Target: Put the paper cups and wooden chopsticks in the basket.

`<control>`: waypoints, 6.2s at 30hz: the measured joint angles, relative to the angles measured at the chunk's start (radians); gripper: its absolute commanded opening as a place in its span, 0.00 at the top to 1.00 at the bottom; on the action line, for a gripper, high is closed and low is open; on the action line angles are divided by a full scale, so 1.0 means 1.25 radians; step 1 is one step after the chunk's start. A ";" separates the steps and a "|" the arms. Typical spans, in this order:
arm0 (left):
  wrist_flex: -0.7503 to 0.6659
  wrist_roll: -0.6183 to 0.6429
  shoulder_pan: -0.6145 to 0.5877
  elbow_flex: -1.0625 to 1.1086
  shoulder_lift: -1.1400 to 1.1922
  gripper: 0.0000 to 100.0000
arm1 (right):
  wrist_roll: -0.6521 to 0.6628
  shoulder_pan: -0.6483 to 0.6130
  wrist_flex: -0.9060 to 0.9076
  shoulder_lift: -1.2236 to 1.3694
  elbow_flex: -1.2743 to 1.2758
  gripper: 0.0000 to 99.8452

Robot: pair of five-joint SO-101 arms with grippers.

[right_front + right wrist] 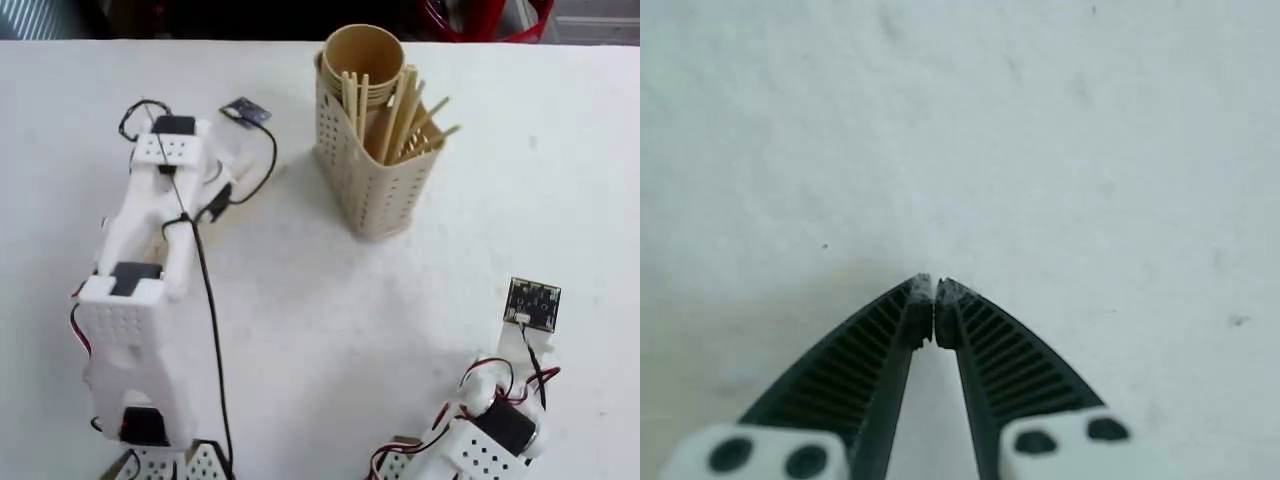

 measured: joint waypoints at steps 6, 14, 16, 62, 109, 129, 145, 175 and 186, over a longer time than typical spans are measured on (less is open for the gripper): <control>0.103 0.011 -0.002 -0.136 0.000 0.98 | 0.000 0.000 0.000 0.000 0.000 0.98; 0.193 0.131 -0.002 -0.297 -0.115 0.98 | 0.000 0.000 0.000 0.000 0.000 0.98; 0.196 0.158 -0.002 -0.303 -0.190 0.98 | 0.000 0.000 0.000 0.000 0.000 0.98; -0.711 0.420 0.486 0.025 -0.454 0.98 | 0.000 0.000 0.000 0.000 0.000 0.98; -0.158 0.074 0.014 0.292 -0.324 0.84 | 0.000 0.001 0.000 0.000 0.000 0.98; -0.263 0.014 -0.001 0.293 -0.091 0.84 | 0.000 0.000 0.000 0.000 0.000 0.98; -0.110 0.028 0.000 0.115 0.029 0.91 | 0.000 0.000 0.000 0.000 0.000 0.98; 0.149 0.214 0.012 -0.048 -0.529 0.98 | 0.000 0.000 0.000 0.000 0.000 0.98; 0.032 0.290 0.270 0.199 -1.058 0.98 | 0.000 0.000 0.000 0.000 0.000 0.98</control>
